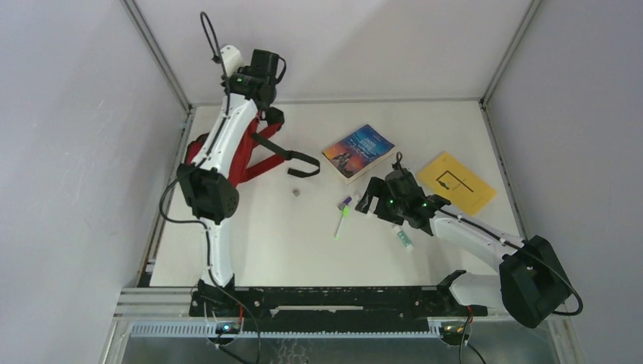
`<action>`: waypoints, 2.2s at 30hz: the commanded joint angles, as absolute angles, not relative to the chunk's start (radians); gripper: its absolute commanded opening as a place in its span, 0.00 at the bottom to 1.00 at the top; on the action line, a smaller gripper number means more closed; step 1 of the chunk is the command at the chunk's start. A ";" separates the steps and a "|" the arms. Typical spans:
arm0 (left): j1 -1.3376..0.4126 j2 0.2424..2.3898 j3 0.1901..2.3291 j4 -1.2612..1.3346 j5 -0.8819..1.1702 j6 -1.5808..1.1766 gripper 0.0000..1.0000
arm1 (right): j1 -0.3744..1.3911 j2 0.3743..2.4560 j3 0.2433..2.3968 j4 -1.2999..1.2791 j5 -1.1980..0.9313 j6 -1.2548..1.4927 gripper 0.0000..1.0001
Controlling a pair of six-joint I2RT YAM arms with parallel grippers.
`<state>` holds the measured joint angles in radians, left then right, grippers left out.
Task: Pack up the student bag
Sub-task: Adjust the student bag at the center of the board.
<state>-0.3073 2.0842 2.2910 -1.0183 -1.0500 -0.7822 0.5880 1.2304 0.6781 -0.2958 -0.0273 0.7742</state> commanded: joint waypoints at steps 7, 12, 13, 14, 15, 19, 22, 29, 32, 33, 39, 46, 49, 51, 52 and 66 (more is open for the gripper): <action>-0.275 2.185 2.364 -0.663 -0.619 -0.706 0.64 | 0.606 1.253 0.715 -0.284 -0.013 0.800 0.95; -0.268 2.100 2.328 -0.679 -0.527 -0.560 0.88 | 0.615 1.274 0.735 -0.290 -0.009 0.792 0.95; -0.262 2.067 2.302 -0.695 -0.527 -0.538 0.89 | 0.616 1.277 0.737 -0.291 -0.008 0.790 0.95; -0.245 2.017 2.270 -0.712 -0.518 -0.523 0.88 | 0.617 1.279 0.739 -0.289 -0.008 0.786 0.95; -0.228 1.990 2.224 -0.730 -0.511 -0.514 0.87 | 0.617 1.280 0.739 -0.287 -0.008 0.783 0.95; -0.138 1.828 2.009 -0.812 -0.519 -0.540 0.79 | 0.618 1.293 0.750 -0.270 -0.017 0.769 0.95; -0.067 1.744 1.830 -0.892 -0.538 -0.586 0.75 | 0.620 1.309 0.765 -0.262 -0.026 0.760 0.95; 0.123 1.595 1.403 -0.817 -0.431 -0.665 0.99 | 0.629 1.319 0.785 -0.244 -0.053 0.742 0.95; 0.186 1.586 1.285 -0.730 -0.337 -0.672 0.99 | 0.630 1.316 0.787 -0.244 -0.055 0.738 0.95; 0.197 1.590 1.259 -0.703 -0.326 -0.675 0.97 | 0.630 1.315 0.787 -0.245 -0.054 0.736 0.95; 0.203 1.683 1.221 -0.587 -0.245 -0.703 0.86 | 0.639 1.298 0.786 -0.265 -0.037 0.736 0.95; 0.214 1.786 1.224 -0.465 -0.085 -0.758 0.74 | 0.650 1.271 0.781 -0.291 -0.019 0.735 0.95; 0.210 1.764 1.207 -0.464 -0.078 -0.767 0.48 | 0.652 1.255 0.770 -0.294 -0.011 0.740 0.95; 0.204 1.730 1.183 -0.462 -0.073 -0.776 0.20 | 0.652 1.252 0.766 -0.295 -0.008 0.742 0.95; 0.201 1.711 1.171 -0.462 -0.065 -0.786 0.03 | 0.652 1.252 0.765 -0.297 -0.007 0.743 0.96; -0.038 1.536 1.020 -0.427 -0.033 -1.130 0.00 | 0.653 1.235 0.765 -0.296 -0.012 0.751 0.96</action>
